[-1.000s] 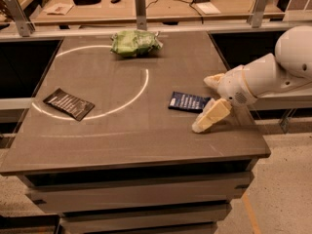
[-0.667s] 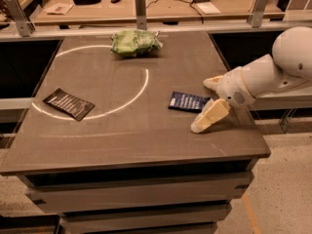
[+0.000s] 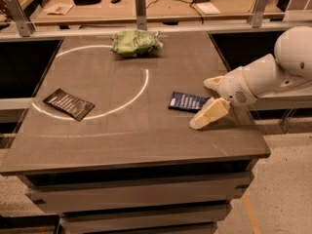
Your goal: Move rxbar blueberry near green jalapeno chip bag
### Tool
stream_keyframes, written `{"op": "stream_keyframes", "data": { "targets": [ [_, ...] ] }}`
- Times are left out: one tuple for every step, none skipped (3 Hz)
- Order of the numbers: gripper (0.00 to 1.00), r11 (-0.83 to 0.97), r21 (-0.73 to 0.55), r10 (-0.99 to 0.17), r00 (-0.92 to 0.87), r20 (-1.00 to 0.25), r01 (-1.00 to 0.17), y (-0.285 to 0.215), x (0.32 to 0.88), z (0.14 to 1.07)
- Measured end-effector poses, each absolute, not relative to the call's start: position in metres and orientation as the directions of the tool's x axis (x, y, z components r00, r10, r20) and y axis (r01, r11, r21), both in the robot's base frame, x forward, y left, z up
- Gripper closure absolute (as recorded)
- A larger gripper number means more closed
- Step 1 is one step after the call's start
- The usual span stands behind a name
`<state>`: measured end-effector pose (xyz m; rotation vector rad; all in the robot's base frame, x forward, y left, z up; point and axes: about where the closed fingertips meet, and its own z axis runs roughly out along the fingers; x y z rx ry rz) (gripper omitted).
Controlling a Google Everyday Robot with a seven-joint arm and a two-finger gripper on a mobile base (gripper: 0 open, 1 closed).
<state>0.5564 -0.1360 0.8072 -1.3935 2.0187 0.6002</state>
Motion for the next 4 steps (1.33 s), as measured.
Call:
{"op": "stream_keyframes", "data": {
  "targets": [
    [0.63,0.344,0.026,-0.664,-0.263,-0.7,-0.938,-0.136,0.556,0.812],
    [0.88,0.344,0.026,-0.664,-0.263,-0.7,-0.938,-0.136,0.556,0.819],
    [1.0,0.344,0.026,-0.664,-0.263,-0.7,-0.938,-0.136,0.556,0.821],
    [1.0,0.344,0.026,-0.664,-0.263,-0.7,-0.938,-0.136,0.556,0.825]
  ]
}}
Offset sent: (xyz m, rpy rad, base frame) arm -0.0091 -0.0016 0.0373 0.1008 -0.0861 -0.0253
